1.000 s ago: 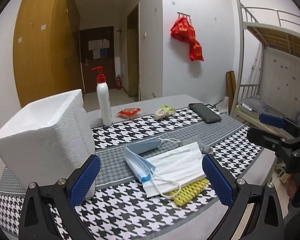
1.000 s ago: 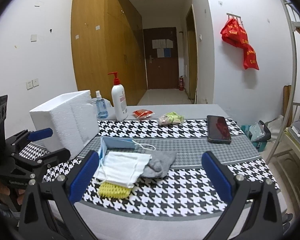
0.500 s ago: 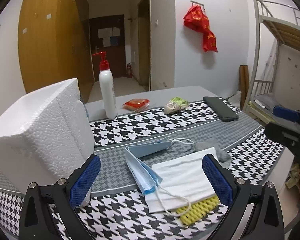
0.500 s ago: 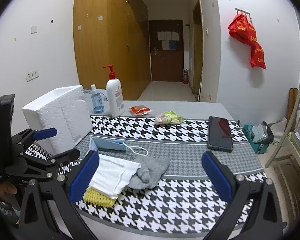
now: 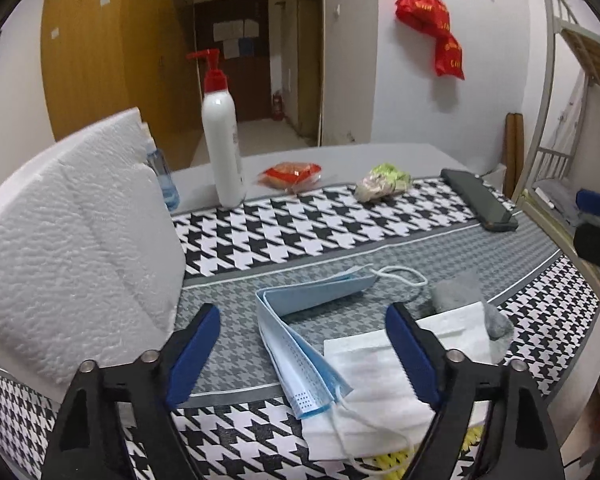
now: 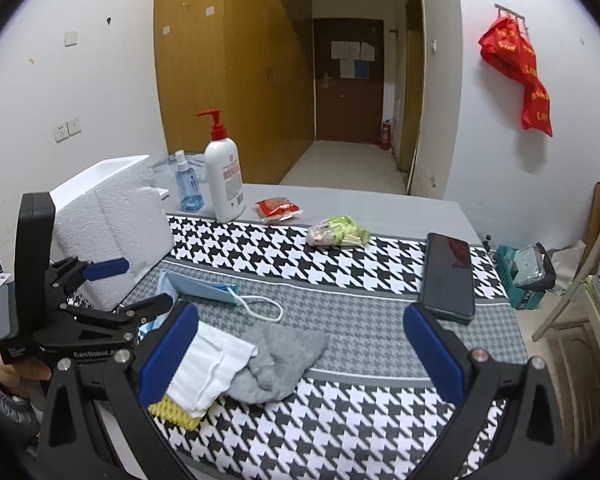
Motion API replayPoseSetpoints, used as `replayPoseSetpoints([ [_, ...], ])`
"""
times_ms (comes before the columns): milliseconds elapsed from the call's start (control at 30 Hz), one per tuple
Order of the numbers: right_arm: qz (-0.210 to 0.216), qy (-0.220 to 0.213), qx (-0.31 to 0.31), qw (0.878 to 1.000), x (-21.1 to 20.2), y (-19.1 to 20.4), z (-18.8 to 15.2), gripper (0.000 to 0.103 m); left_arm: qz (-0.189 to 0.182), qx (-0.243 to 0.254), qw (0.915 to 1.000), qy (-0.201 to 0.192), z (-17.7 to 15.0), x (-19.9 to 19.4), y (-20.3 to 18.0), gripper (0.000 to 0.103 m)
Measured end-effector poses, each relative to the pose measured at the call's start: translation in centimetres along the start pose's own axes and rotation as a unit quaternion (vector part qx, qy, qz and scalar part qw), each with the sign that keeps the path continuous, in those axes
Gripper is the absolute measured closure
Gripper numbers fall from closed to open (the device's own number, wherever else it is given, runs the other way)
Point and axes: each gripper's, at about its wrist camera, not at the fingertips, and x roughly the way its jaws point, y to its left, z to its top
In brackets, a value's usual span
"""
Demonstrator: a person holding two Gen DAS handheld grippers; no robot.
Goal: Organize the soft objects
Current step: 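Reach the left tool to the blue mask and close on it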
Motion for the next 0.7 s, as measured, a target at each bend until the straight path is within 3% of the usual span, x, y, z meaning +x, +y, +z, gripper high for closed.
replayPoseSetpoints([
  [200, 0.011, 0.021, -0.013, 1.0, 1.9, -0.2, 1.1, 0.0, 0.007, -0.014, 0.9994, 0.031, 0.0, 1.7, 0.7, 0.039],
  [567, 0.018, 0.055, -0.034, 0.998, 5.0, -0.4, 2.6, 0.0, 0.001, -0.043, 0.9973, 0.06, 0.3, 4.0, 2.5, 0.056],
  [700, 0.012, 0.066, -0.033, 0.997, 6.3, -0.7, 3.0, 0.0, -0.005, -0.044, 0.9967, 0.068, 0.3, 4.8, 2.8, 0.073],
])
